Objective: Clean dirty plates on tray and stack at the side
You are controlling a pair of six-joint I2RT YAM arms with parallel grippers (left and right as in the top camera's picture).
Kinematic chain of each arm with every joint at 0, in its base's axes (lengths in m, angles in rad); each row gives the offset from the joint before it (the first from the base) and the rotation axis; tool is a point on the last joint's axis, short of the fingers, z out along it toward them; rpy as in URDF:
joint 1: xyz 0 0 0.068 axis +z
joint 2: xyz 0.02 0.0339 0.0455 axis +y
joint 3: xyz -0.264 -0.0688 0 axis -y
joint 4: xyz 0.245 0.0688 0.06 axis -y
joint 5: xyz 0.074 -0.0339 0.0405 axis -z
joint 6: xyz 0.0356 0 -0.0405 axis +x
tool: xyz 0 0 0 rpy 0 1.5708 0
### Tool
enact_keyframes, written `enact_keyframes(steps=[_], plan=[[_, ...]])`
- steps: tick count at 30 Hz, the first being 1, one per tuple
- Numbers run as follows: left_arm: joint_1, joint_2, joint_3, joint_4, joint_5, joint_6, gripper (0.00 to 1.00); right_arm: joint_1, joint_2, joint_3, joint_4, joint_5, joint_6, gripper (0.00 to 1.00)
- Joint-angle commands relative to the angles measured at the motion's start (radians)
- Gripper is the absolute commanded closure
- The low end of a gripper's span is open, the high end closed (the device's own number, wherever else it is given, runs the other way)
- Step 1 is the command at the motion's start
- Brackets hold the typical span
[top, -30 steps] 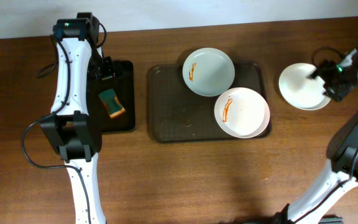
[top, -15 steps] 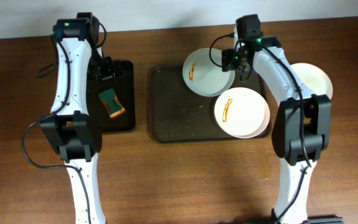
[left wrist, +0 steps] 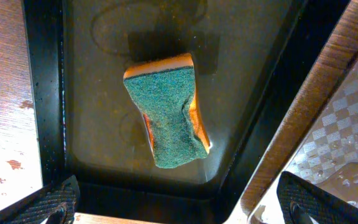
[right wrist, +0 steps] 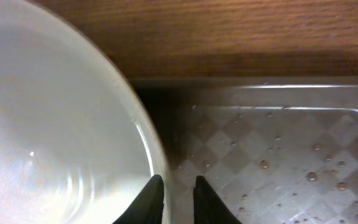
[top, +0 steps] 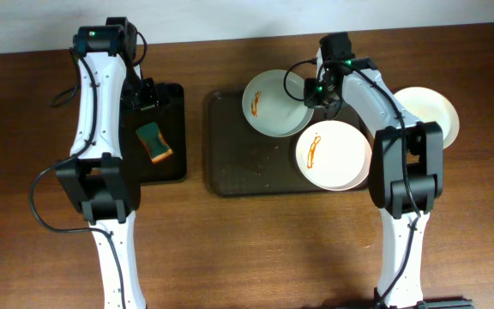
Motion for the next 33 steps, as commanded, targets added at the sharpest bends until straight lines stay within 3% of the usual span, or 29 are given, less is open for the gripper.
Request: enact_keyframes(steps=[1,3,7,14,18,19,22,24,27,28,29,30,33], plan=[[0.003,-0.003,0.016,-0.001,0.007,0.008,0.00,0.017,0.009,0.002,-0.034,-0.065,0.002,0.86],[0.003,-0.003,0.016,-0.001,0.007,0.008,0.00,0.052,0.009,0.002,-0.060,-0.068,0.002,0.86],[0.003,-0.003,0.016,-0.001,0.007,0.008,0.00,0.167,0.009,0.002,-0.108,-0.068,0.003,0.96],[0.003,-0.003,0.016,-0.001,0.008,0.008,0.00,0.245,0.006,0.003,-0.298,-0.068,0.037,0.96],[0.002,-0.003,0.016,-0.001,0.008,0.008,0.00,0.245,-0.098,0.019,-0.390,-0.068,0.039,0.95],[0.003,-0.003,0.016,-0.001,0.007,0.008,0.00,0.244,-0.153,0.019,-0.420,-0.064,0.052,0.89],[0.003,-0.003,0.016,-0.001,0.007,0.008,0.00,0.214,-0.249,0.019,-0.508,0.054,0.098,0.82],[0.003,-0.003,0.016,-0.001,0.007,0.008,0.00,0.158,-0.257,0.018,-0.570,0.073,0.096,0.69],[0.003,-0.003,0.016,-0.001,0.007,0.008,0.00,0.058,-0.256,-0.029,-0.648,0.141,0.100,0.68],[0.003,-0.003,0.016,-0.001,0.007,0.008,0.00,0.026,-0.256,-0.061,-0.644,0.160,0.100,0.70],[0.003,-0.003,0.016,-0.001,0.007,0.008,0.00,-0.009,-0.255,-0.102,-0.625,0.174,0.100,0.84],[0.002,-0.003,0.016,-0.001,0.007,0.008,0.00,-0.047,-0.255,-0.160,-0.562,0.173,0.100,0.91],[0.003,-0.003,0.016,-0.001,0.008,0.008,0.00,-0.135,-0.255,-0.290,-0.340,0.143,0.100,0.96]])
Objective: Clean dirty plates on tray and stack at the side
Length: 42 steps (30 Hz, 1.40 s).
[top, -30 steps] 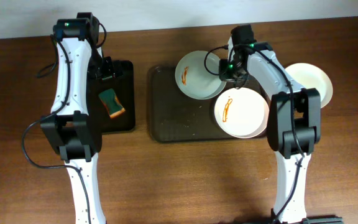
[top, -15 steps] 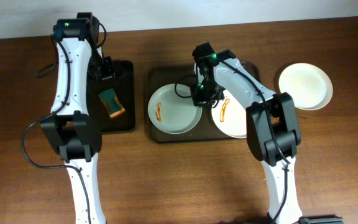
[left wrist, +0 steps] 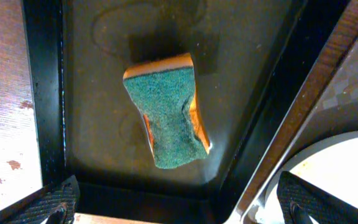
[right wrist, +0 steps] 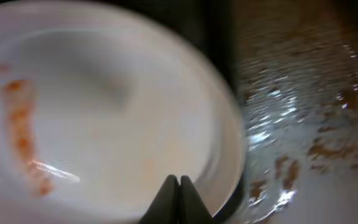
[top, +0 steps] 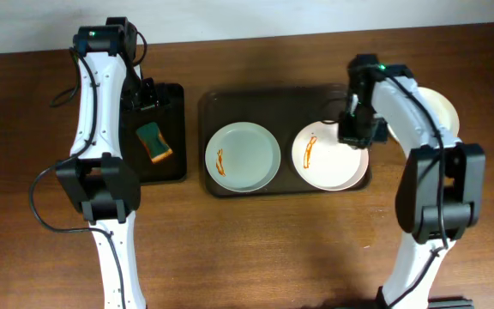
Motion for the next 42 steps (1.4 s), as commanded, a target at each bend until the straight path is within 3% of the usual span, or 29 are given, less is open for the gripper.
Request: enact_keyframes(steps=[1,4,9,16,17,21,23,24,25,27,28,29,32,38,41,42], plan=[[0.003,-0.003,0.016,-0.001,0.007,0.008,0.00,-0.055,-0.010,-0.092,0.153,-0.028,0.006,0.96],[0.003,-0.003,0.016,-0.001,0.007,0.008,0.00,-0.053,0.008,-0.122,0.293,-0.037,0.006,0.96],[0.003,-0.003,0.016,-0.001,0.007,0.008,0.00,-0.043,0.069,-0.122,0.375,-0.109,0.043,0.96],[0.003,-0.003,0.016,-0.001,0.007,0.008,0.00,0.092,0.089,-0.109,0.631,-0.079,0.144,0.96],[0.003,-0.003,0.016,-0.001,0.007,0.008,0.00,0.089,0.080,-0.071,0.586,-0.086,0.144,0.96],[0.003,-0.003,0.016,-0.001,0.007,0.008,0.00,0.082,-0.008,0.315,0.130,-0.083,0.079,0.94],[0.003,-0.003,0.016,-0.001,0.007,0.008,0.00,0.098,-0.021,0.490,-0.120,-0.178,0.079,0.20],[0.002,-0.003,0.016,-0.001,0.007,0.008,0.00,0.115,-0.021,0.500,-0.171,-0.251,0.044,0.09],[0.003,-0.003,0.016,-0.001,0.007,0.008,0.00,0.165,-0.010,0.476,-0.214,-0.298,0.000,0.21],[0.002,-0.003,0.016,-0.001,0.007,0.008,0.00,0.241,0.001,0.390,-0.172,-0.298,0.001,0.28],[0.003,-0.003,0.016,-0.001,0.007,0.008,0.00,0.276,0.002,0.333,-0.133,-0.298,0.002,0.48],[0.003,-0.003,0.016,-0.001,0.007,0.008,0.00,0.335,0.002,0.244,-0.059,-0.281,0.001,0.50],[0.002,-0.003,0.016,-0.001,0.007,0.008,0.00,0.425,0.002,0.081,0.072,-0.069,0.006,0.50],[0.002,-0.003,0.016,-0.001,0.007,0.008,0.00,0.433,0.002,-0.095,0.338,-0.050,-0.008,0.50],[0.002,-0.003,0.016,-0.001,0.007,0.008,0.00,0.413,0.006,-0.095,0.362,-0.038,-0.007,0.50],[0.003,-0.003,0.016,-0.001,0.007,0.008,0.00,0.393,0.008,-0.095,0.364,-0.043,-0.006,0.55]])
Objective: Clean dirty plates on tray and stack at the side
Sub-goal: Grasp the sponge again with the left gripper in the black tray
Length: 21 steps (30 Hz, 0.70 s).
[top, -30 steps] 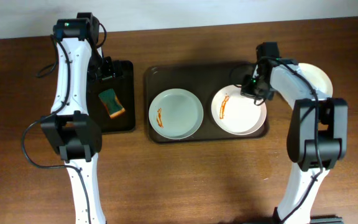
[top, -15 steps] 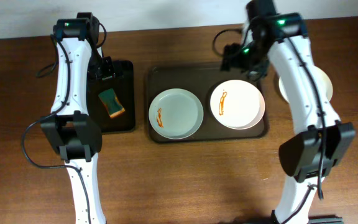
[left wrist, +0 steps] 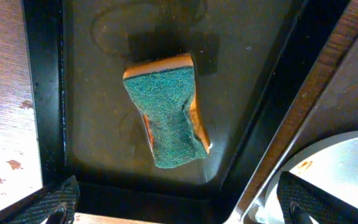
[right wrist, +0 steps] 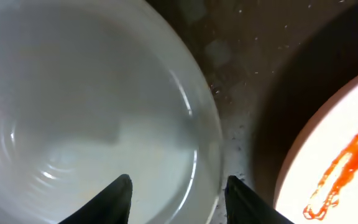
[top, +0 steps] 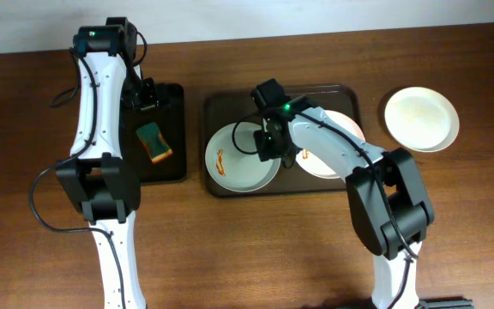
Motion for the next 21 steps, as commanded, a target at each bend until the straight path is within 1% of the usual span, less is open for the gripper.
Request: enact_keyframes(steps=[1,3,4,8,11,13,14,16,17,20,21], plan=[[0.003,-0.003,0.016,-0.001,0.007,0.008,0.00,-0.055,0.002,-0.003,0.007,0.001,-0.006,0.59],[0.003,-0.003,0.016,-0.001,0.007,0.008,0.00,-0.081,0.030,-0.003,0.016,-0.085,-0.018,0.63],[0.002,-0.003,0.016,-0.001,0.007,0.008,0.00,-0.079,0.042,-0.003,0.023,-0.102,-0.029,0.63],[0.003,-0.003,0.016,-0.001,0.008,0.008,0.00,-0.064,0.061,-0.003,0.025,-0.102,-0.021,0.63],[0.002,-0.003,0.016,-0.001,0.007,0.008,0.00,-0.063,0.077,-0.003,0.019,-0.102,-0.013,0.76],[0.003,-0.003,0.016,-0.001,0.008,0.008,0.00,-0.063,0.081,-0.003,0.006,-0.102,0.031,0.86],[0.003,-0.003,0.016,-0.001,0.007,0.008,0.00,-0.063,0.081,-0.003,0.006,-0.102,0.048,0.88],[0.003,-0.003,0.016,0.021,-0.013,0.008,0.00,-0.063,0.081,-0.003,0.006,-0.102,0.059,0.92],[0.003,-0.003,0.016,0.090,-0.114,0.008,0.00,-0.063,0.081,-0.003,0.005,-0.102,0.058,0.94],[0.002,-0.003,0.016,0.117,-0.117,0.008,0.00,-0.063,0.081,-0.003,-0.001,-0.101,0.058,0.94],[0.002,-0.003,0.016,0.118,-0.022,-0.042,0.00,-0.063,0.081,-0.003,0.002,-0.101,0.058,0.94]])
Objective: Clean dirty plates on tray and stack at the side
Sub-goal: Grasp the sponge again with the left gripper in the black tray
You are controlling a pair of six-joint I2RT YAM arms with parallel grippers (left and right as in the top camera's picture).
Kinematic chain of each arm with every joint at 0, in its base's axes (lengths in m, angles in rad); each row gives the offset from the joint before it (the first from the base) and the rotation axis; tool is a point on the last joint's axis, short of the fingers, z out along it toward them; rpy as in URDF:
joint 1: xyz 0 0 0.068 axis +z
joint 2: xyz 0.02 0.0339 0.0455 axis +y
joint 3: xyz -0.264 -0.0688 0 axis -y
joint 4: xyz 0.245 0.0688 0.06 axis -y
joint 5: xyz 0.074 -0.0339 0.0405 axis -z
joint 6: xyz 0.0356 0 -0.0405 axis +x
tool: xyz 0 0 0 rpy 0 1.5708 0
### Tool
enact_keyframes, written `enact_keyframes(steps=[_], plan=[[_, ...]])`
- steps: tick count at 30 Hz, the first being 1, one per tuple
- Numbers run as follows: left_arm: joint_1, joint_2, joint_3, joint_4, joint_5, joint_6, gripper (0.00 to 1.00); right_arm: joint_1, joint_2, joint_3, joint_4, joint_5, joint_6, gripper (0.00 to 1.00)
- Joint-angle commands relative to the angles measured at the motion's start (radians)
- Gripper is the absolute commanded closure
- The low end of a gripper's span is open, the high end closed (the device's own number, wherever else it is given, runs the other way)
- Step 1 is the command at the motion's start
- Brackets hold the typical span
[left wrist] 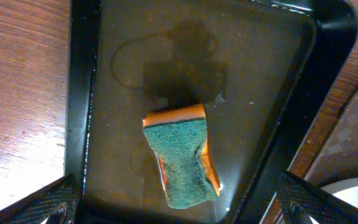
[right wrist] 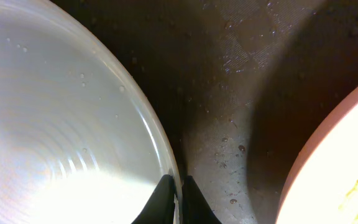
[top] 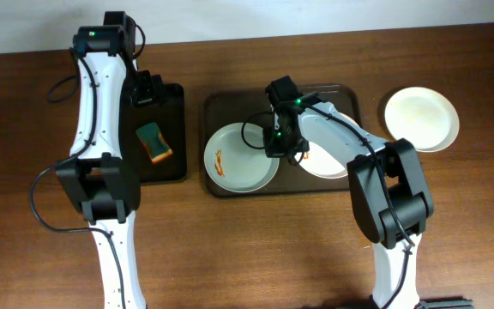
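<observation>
Two stained white plates lie on the dark serving tray (top: 230, 105): the left plate (top: 241, 156) with a small orange smear, the right plate (top: 331, 159) partly under my right arm. My right gripper (top: 280, 146) is shut on the left plate's right rim (right wrist: 166, 163), one finger on each side of it. A clean white plate (top: 421, 118) sits on the table at the far right. A green and orange sponge (left wrist: 184, 160) lies in the small black tray (left wrist: 79, 93). My left gripper (left wrist: 179, 214) hangs open above the sponge.
The small black tray (top: 177, 129) stands left of the serving tray, with a narrow strip of wooden table (top: 256, 249) between them. Both arms reach in from the near edge.
My right gripper has shut on the left plate's right rim; it was open over that rim. My left gripper has risen higher above the sponge, still open.
My right gripper first held the tilted left plate at the tray's back by its rim. That plate then lay flat at the tray's left while the gripper was over the right plate. Later it stood open over the left plate's rim, and now it grips that rim.
</observation>
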Motion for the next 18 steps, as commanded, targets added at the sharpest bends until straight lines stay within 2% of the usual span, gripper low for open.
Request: enact_keyframes(steps=[1,2,3,5,6,7,8,11,13,14,15,16,18], plan=[[0.002,-0.003,0.015,-0.006,0.163,-0.053,0.00,0.006,0.025,-0.006,-0.007,0.014,0.008,0.94],[0.002,-0.003,0.015,-0.031,0.216,-0.053,0.00,0.006,0.025,-0.006,-0.007,0.016,0.008,0.94],[0.002,-0.003,0.015,-0.107,0.199,-0.060,0.00,0.006,0.025,-0.006,-0.007,0.016,0.008,0.94],[-0.004,-0.002,-0.043,-0.120,0.150,-0.023,0.00,0.006,0.025,-0.006,-0.007,0.017,0.008,0.94],[-0.006,-0.002,-0.119,-0.120,0.031,-0.113,0.00,0.005,0.025,-0.006,-0.006,0.017,0.008,0.93],[-0.006,-0.002,-0.232,-0.080,-0.047,-0.281,0.00,0.005,0.025,-0.006,-0.006,0.017,0.008,0.93],[-0.006,-0.002,-0.302,-0.003,-0.040,-0.298,0.00,0.005,0.025,-0.006,-0.006,0.017,0.008,0.93],[-0.002,-0.002,-0.422,0.135,-0.021,-0.294,0.00,0.005,0.025,-0.006,0.007,0.017,0.008,0.93],[-0.009,-0.002,-0.435,0.219,0.131,-0.150,0.00,0.005,0.025,-0.006,0.009,0.017,0.008,0.92],[-0.013,-0.002,-0.460,0.256,0.140,-0.148,0.02,0.005,0.025,-0.006,0.008,0.017,0.007,0.92],[-0.016,-0.001,-0.492,0.274,0.140,-0.164,0.37,0.005,0.025,-0.006,0.008,0.017,0.007,0.92],[-0.016,-0.001,-0.514,0.286,0.139,-0.164,0.53,0.005,0.025,-0.006,0.009,0.017,0.007,0.92],[-0.013,-0.002,-0.534,0.289,0.140,-0.164,1.00,0.005,0.025,-0.006,0.008,0.017,0.007,0.92]])
